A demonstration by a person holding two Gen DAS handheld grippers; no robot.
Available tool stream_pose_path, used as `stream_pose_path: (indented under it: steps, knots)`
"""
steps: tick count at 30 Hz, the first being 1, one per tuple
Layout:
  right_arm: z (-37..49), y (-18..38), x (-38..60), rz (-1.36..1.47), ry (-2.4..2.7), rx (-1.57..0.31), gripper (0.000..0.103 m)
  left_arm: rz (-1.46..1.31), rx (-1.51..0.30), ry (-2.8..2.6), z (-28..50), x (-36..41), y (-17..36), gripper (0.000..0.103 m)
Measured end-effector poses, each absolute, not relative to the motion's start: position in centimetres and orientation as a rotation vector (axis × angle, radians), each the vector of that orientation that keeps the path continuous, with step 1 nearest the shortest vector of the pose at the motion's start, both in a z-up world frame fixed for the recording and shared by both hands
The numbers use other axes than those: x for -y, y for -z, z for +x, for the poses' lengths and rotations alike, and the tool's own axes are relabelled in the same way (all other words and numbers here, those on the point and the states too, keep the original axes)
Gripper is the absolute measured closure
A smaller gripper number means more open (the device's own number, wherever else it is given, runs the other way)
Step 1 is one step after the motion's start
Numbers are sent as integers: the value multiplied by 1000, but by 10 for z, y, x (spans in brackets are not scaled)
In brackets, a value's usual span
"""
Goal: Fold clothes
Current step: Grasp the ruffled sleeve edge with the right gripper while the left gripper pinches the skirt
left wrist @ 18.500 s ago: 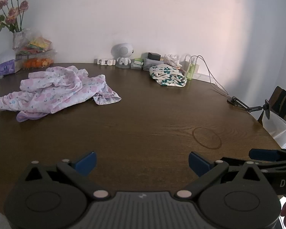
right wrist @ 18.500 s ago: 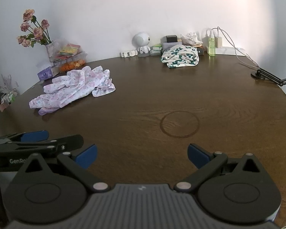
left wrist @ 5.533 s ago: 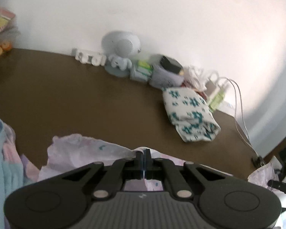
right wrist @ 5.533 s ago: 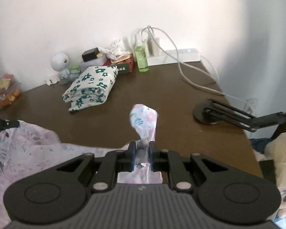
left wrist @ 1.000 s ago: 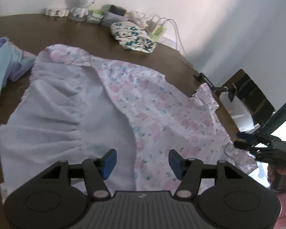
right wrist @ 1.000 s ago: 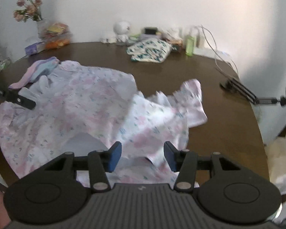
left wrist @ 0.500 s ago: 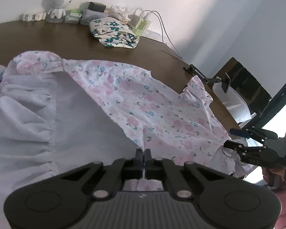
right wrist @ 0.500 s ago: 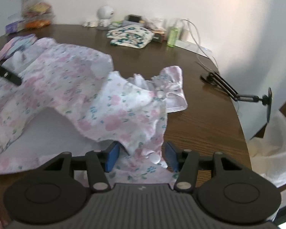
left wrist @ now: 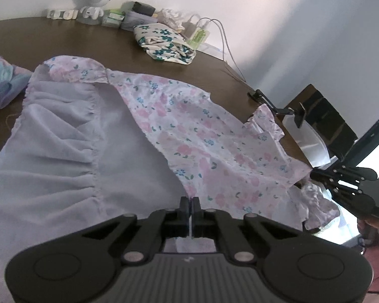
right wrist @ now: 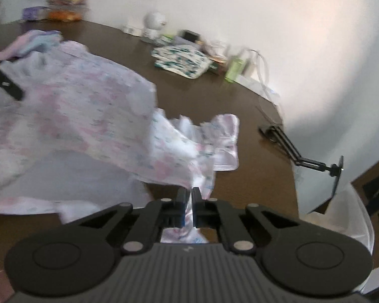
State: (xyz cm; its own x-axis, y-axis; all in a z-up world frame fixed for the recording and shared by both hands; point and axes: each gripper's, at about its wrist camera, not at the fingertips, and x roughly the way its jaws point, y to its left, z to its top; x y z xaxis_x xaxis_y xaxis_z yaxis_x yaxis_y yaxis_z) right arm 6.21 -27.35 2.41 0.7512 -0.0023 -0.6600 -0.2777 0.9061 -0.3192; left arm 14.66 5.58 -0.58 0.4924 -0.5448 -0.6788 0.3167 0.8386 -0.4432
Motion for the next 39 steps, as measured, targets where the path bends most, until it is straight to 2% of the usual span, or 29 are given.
stream_pose_path:
  steps: [4, 5, 6, 7, 8, 9, 12, 15, 22, 23, 25, 26, 27, 29, 38, 39]
  knots:
    - [55, -17, 267, -431, -199, -787, 99, -273, -930, 528, 143, -55, 7, 103]
    - [54, -15, 268, -422, -196, -786, 96, -276, -929, 527, 142, -55, 7, 101]
    - [53, -14, 268, -409, -193, -781, 87, -279, -928, 527, 140, -55, 7, 95]
    - [52, -17, 271, -371, -193, -760, 67, -279, -924, 525, 138, -57, 6, 89]
    - [51, -21, 274, -322, -198, -738, 57, -276, -919, 525, 134, -58, 4, 75]
    - [49, -26, 276, -260, -224, -721, 54, -263, -907, 530, 130, -59, 1, 65]
    - [43, -33, 278, -63, -367, -703, 54, -235, -896, 540, 122, -60, -2, 59]
    - [50, -27, 267, 82, -533, -737, 54, -213, -899, 548, 119, -59, -2, 58]
    - [72, 3, 225, 156, -613, -824, 58, -148, -911, 561, 117, -51, 2, 61]
    - [73, 4, 223, 166, -607, -818, 58, -133, -914, 562, 119, -47, 4, 68]
    - [77, 5, 223, 200, -586, -813, 65, -126, -932, 567, 122, -40, 8, 97]
    - [78, 8, 223, 218, -582, -812, 70, -123, -941, 569, 123, -37, 10, 102]
    - [80, 10, 223, 240, -585, -822, 89, -117, -934, 568, 122, -35, 10, 103]
    - [83, 15, 224, 283, -592, -841, 101, -105, -921, 562, 116, -32, 7, 103]
    - [76, 15, 245, 492, -750, -866, 102, -278, -883, 607, 79, -72, -16, 102]
    - [77, 18, 245, 501, -763, -878, 101, -297, -891, 619, 79, -73, -15, 98]
